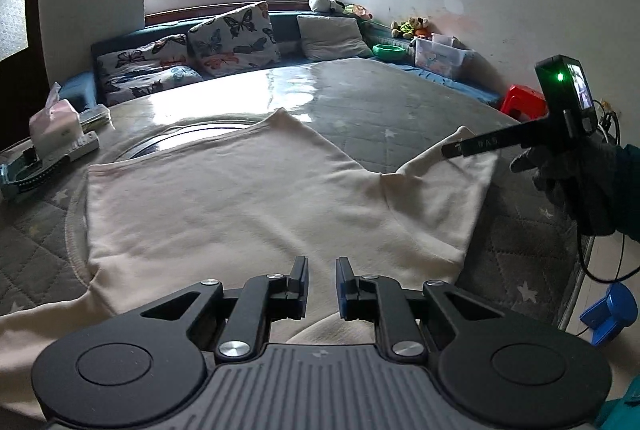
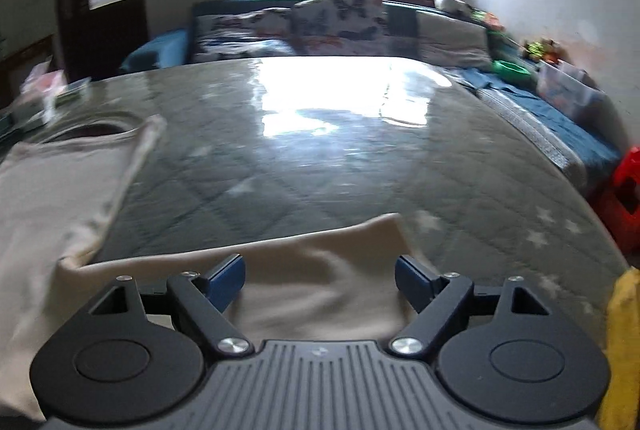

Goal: Fold clothes

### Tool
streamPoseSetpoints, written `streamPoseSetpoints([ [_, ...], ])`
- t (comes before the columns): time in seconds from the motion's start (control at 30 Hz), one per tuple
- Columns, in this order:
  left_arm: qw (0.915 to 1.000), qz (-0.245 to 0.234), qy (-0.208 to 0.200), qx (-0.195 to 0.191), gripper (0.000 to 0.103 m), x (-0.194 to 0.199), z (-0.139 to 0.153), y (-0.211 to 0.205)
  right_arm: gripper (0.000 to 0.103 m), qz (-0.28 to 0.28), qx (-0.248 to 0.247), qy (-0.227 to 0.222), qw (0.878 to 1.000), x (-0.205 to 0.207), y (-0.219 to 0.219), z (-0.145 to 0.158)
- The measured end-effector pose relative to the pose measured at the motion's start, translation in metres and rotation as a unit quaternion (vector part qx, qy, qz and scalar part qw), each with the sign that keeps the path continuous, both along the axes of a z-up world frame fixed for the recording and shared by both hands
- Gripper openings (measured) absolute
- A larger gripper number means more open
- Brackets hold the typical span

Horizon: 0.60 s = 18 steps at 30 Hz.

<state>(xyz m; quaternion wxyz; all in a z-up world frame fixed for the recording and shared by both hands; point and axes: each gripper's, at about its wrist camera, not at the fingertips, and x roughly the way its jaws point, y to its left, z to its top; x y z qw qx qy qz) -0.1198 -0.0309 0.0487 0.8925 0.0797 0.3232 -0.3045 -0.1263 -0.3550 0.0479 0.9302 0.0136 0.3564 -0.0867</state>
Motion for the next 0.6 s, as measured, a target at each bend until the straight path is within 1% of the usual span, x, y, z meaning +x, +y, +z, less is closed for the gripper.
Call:
streamPoseSetpoints([
  [0.07, 1.0, -0.001, 0.0, 0.002, 0.017, 0.0, -0.001, -0.002, 0.081, -0.016, 0.001, 0.001, 1.0, 0.001, -0.01, 0.0],
  [0.17, 1.0, 0.007, 0.0, 0.001, 0.017, 0.003, 0.0, 0.001, 0.08, -0.033, 0.003, 0.001, 0.999, 0.002, -0.019, -0.001],
  [0.33, 0.9992, 0.041, 0.005, -0.001, 0.018, 0.012, -0.001, 0.011, 0.074, -0.057, 0.012, 0.001, 0.998, 0.002, -0.033, -0.004],
  [0.37, 0.9989, 0.046, 0.007, -0.002, 0.018, 0.013, -0.001, 0.012, 0.069, -0.06, 0.014, 0.001, 0.998, 0.002, -0.035, -0.003],
  [0.5, 0.9984, 0.056, 0.01, -0.004, 0.018, 0.016, -0.003, 0.016, 0.057, -0.071, 0.017, 0.002, 0.997, 0.004, -0.043, 0.0],
  [0.53, 0.9984, 0.055, 0.009, -0.003, 0.018, 0.016, -0.004, 0.015, 0.051, -0.073, 0.017, 0.002, 0.997, 0.004, -0.044, 0.0],
  [0.6, 0.9986, 0.052, 0.01, -0.003, 0.018, 0.016, -0.005, 0.012, 0.049, -0.075, 0.021, 0.001, 0.997, 0.006, -0.047, 0.003],
])
